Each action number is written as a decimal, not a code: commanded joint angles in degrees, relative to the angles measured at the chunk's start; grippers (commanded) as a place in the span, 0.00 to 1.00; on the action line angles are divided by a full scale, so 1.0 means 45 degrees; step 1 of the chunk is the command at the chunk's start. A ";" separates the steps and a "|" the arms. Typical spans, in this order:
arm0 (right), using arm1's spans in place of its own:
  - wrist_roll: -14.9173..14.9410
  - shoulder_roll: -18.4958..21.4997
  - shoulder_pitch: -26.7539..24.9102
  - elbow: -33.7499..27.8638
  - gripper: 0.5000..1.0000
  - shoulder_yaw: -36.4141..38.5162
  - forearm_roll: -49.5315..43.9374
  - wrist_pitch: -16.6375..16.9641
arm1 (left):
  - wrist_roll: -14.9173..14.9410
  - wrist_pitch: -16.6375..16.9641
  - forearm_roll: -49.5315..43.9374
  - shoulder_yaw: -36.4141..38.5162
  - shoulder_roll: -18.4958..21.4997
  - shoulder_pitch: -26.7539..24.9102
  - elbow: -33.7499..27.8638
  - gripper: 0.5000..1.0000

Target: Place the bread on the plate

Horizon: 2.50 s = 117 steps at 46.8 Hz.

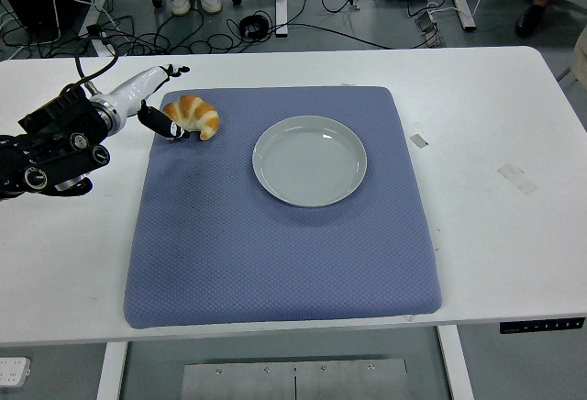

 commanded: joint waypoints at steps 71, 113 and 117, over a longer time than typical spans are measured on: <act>-0.0001 0.0000 0.0000 0.0000 1.00 0.0000 0.0000 -0.0002 | 0.0038 -0.1915 0.1165 -0.0135 -0.0881 0.0038 0.1783 0.59; -0.0001 0.0000 0.0000 0.0000 1.00 0.0000 0.0000 -0.0002 | 0.0019 -0.2657 0.1165 -0.1170 -0.0803 -0.0860 0.1666 0.23; -0.0001 0.0000 0.0000 0.0000 1.00 0.0000 0.0000 -0.0002 | 0.0019 -0.2657 0.1185 -0.1209 -0.0861 -0.1016 0.1529 0.23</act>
